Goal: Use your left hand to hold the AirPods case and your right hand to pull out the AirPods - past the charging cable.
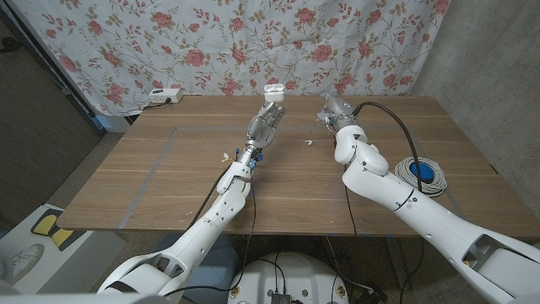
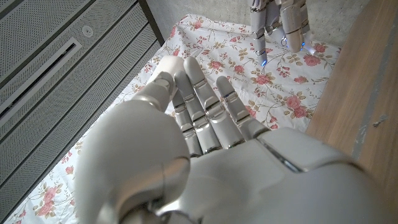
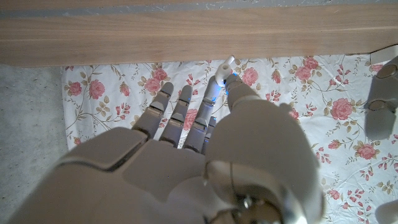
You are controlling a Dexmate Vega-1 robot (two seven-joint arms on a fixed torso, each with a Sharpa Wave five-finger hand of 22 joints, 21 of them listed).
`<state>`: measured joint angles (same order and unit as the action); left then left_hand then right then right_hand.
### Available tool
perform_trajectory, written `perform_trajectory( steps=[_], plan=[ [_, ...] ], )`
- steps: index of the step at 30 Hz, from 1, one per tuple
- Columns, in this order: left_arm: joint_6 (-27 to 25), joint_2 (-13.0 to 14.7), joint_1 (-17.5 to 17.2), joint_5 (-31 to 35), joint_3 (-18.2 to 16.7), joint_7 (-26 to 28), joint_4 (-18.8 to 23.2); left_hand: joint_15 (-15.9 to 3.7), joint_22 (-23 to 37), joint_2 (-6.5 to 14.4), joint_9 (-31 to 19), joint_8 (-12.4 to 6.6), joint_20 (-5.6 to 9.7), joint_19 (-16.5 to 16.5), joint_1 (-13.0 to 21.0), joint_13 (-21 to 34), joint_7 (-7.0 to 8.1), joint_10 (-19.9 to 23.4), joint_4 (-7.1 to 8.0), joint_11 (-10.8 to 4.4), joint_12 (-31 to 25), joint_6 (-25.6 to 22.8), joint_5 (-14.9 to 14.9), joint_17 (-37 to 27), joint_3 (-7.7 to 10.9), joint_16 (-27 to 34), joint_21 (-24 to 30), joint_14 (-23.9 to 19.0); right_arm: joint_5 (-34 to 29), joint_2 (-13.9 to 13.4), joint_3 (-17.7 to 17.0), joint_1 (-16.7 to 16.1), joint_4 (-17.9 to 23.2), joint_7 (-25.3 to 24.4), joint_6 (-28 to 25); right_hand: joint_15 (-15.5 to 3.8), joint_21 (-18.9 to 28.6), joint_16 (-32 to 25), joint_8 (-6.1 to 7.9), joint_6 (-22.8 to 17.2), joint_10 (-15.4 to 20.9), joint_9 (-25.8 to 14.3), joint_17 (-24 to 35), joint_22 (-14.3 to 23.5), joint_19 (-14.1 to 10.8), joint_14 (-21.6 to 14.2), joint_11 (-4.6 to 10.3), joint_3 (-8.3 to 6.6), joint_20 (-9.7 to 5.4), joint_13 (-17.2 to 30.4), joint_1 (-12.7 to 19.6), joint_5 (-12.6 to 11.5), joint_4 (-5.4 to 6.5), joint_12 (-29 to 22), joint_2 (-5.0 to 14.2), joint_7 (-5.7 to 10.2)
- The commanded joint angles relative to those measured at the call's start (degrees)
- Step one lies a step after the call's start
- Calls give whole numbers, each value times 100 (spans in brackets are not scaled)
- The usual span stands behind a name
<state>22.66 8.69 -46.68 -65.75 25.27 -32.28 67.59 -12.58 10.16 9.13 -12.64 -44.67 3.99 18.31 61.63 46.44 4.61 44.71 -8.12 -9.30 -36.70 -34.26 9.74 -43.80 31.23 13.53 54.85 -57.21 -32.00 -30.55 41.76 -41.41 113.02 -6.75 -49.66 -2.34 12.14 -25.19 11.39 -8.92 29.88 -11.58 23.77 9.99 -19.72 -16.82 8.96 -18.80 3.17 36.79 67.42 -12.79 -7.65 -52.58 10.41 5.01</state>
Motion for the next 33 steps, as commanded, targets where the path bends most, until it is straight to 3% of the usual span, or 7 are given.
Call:
perform_trajectory(
  steps=[1,7,16,27,33],
  plan=[
    [21,-70,-38,-54,6,-77,-95,10,3,136,-1545,-644,0,-9,85,16,23,-2,9,3,-13,-48,28,0,81,-25,31,-16,-38,12,77,14,-19,-24,-58,-705,9,21,-14,-38,17,-21,29,19,-52,-49,19,-8,18,1,46,-30,44,-34,2,1],
    [219,-126,-65,11,-4,-103,-90,7,3,138,-1545,-650,0,-9,86,17,14,-5,9,-7,-12,-44,29,3,82,-26,33,-16,-46,-32,63,-3,33,-9,-68,-710,8,24,-17,-41,8,-21,30,20,-57,-62,23,-8,25,1,47,-30,43,-48,0,-2],
    [189,-12,-204,127,42,212,256,8,2,142,-1542,-654,0,-11,83,12,9,-7,13,0,-12,-28,27,9,80,-29,35,-12,8,-117,27,-48,130,85,-45,-721,5,22,-18,-47,13,-21,37,20,-59,-73,13,-4,27,-16,50,-29,41,-61,-2,-8],
    [-22,-33,-22,-135,-34,-96,-47,5,2,145,-1518,-665,-1,-16,78,24,11,-15,18,-3,-17,-44,28,12,83,-24,36,-21,-47,13,110,-11,76,68,-341,-715,1,29,-20,-54,13,-22,40,20,-61,-82,15,-3,25,-41,47,-29,43,-74,-1,-9],
    [-50,28,-13,-88,-38,-30,-17,9,2,143,-1519,-665,-1,-22,77,12,16,-9,17,5,-12,-19,28,9,85,-23,35,-16,-30,96,155,3,-26,-15,-331,-723,5,35,-21,-59,7,-22,44,20,-77,-78,21,-1,16,-45,44,-29,46,-84,0,-6]
  ],
)
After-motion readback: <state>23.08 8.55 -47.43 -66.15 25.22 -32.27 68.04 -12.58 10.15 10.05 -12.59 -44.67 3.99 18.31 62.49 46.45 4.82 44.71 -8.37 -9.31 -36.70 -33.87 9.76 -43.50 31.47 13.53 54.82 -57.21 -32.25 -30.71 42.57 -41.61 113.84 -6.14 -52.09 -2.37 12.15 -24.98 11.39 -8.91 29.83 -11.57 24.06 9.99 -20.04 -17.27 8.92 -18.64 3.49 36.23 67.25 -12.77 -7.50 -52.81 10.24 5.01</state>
